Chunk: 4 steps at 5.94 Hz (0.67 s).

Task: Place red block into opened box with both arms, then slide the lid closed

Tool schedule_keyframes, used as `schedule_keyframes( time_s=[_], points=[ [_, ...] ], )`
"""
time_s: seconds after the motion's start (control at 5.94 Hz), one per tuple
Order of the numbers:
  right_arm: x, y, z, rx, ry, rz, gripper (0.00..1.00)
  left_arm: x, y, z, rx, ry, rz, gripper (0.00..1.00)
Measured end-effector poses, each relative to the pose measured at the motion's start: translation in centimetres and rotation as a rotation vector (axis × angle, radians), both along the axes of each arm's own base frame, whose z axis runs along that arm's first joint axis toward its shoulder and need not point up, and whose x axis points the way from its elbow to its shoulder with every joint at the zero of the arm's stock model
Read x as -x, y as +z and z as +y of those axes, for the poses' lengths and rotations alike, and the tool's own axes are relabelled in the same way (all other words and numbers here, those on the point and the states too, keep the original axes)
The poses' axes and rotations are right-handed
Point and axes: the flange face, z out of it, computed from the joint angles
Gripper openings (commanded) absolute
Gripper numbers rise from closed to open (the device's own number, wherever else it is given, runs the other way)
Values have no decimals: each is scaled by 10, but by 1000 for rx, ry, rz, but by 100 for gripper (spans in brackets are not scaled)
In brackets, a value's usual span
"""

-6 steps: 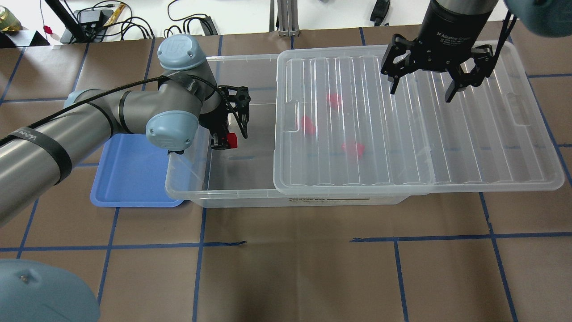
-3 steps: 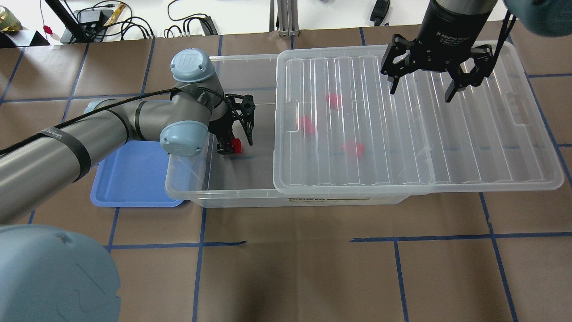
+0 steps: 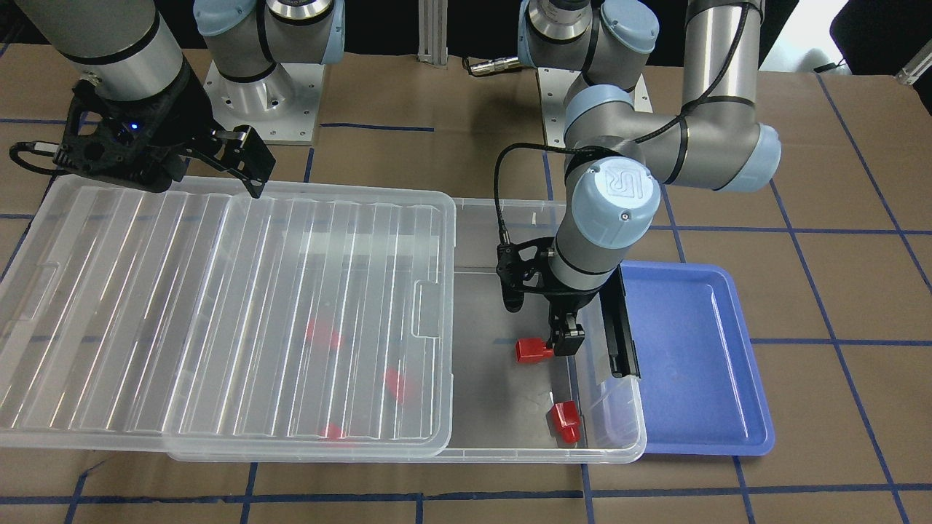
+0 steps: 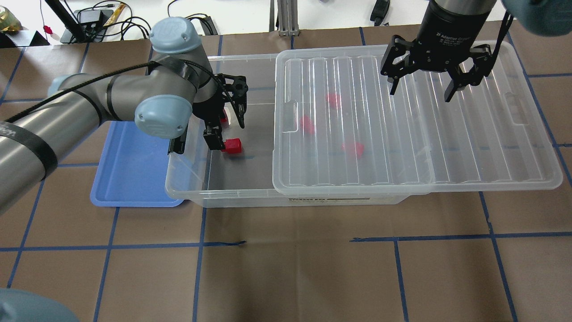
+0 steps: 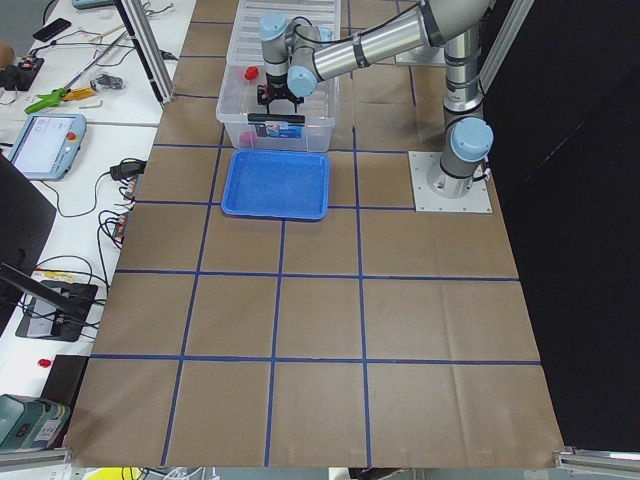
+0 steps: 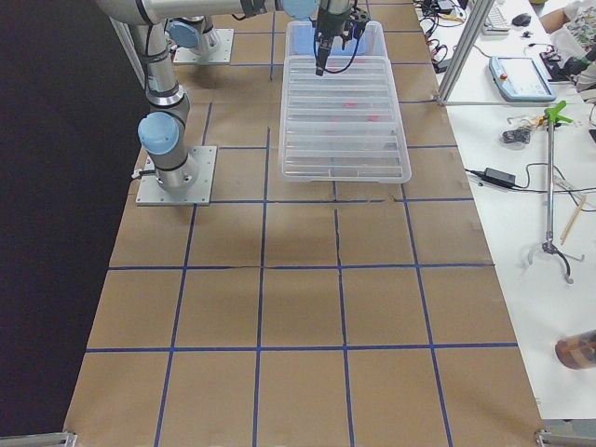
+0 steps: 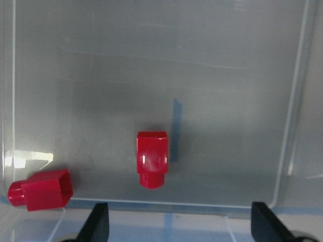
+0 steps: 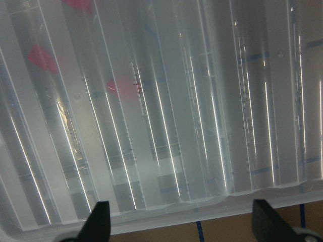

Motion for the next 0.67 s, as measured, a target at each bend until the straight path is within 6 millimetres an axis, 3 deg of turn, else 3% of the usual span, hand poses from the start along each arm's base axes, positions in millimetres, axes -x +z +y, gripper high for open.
schedule_keyframes(
  time_s=[0.17, 0.34, 0.67],
  points=[
    [21, 1, -6, 8, 35, -4, 100, -2, 52, 14, -38, 9, -2, 98],
    [63, 1, -14, 12, 62, -12, 100, -3, 90, 24, -43, 66, -3, 98],
    [185, -9, -23, -4, 128, 5, 100, -4, 137, 39, 9, 369, -15, 98]
  ],
)
